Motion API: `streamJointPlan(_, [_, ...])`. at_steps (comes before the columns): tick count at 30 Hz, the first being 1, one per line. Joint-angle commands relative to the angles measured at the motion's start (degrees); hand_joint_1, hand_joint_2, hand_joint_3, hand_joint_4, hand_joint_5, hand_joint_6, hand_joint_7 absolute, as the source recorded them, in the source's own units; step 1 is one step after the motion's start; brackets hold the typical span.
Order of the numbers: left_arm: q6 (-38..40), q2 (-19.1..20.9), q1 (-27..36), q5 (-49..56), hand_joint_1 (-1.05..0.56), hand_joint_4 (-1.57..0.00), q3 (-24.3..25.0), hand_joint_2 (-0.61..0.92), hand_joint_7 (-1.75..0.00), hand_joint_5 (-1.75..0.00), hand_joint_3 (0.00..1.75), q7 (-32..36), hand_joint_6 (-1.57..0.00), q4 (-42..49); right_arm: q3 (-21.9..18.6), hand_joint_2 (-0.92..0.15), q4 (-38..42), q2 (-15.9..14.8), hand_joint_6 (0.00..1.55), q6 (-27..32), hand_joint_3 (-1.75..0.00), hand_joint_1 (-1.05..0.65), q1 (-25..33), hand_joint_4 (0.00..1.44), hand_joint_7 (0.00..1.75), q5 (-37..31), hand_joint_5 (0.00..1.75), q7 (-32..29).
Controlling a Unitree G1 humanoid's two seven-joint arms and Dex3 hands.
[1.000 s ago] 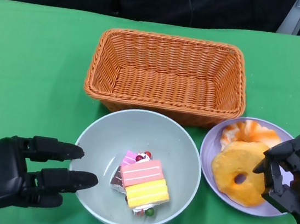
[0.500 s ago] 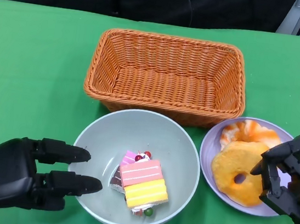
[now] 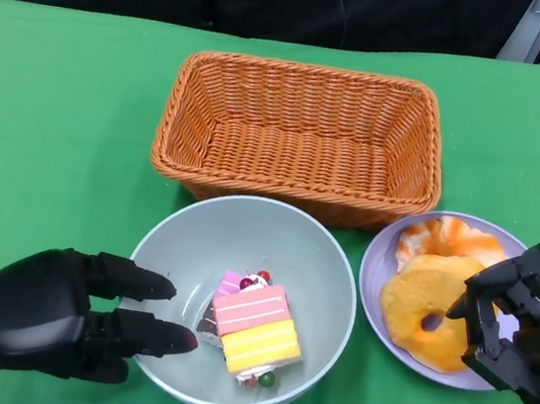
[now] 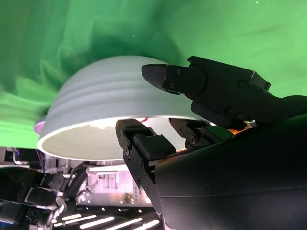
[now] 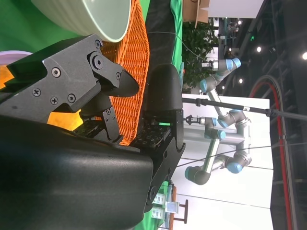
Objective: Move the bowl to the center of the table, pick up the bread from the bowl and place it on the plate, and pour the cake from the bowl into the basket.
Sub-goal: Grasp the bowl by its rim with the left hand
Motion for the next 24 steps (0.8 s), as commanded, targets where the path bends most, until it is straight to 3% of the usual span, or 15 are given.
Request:
streamJointPlan(1, [-0.1,0.5,0.8,-1.1,-0.40,-0.78,1.1,0.92,0.00,-0.01,0.23,-3.7,-0.66,-1.3,-0.3,-0.63,-0.9,-0.3,0.67,0.1,-1.00,-0.04,0.5,0.68,1.35,0.1,1.66,-0.3])
streamJointPlan(24, [3.2,-0.7,4.4,-1.8,-0.41,-0.77,5.1,0.92,0.00,0.00,0.23,-11.1,-0.63,-7.7,-0.2,-0.63,-0.9,0.3,0.67,-0.2,-1.01,-0.04,0.3,0.68,1.34,-0.1,1.66,-0.8])
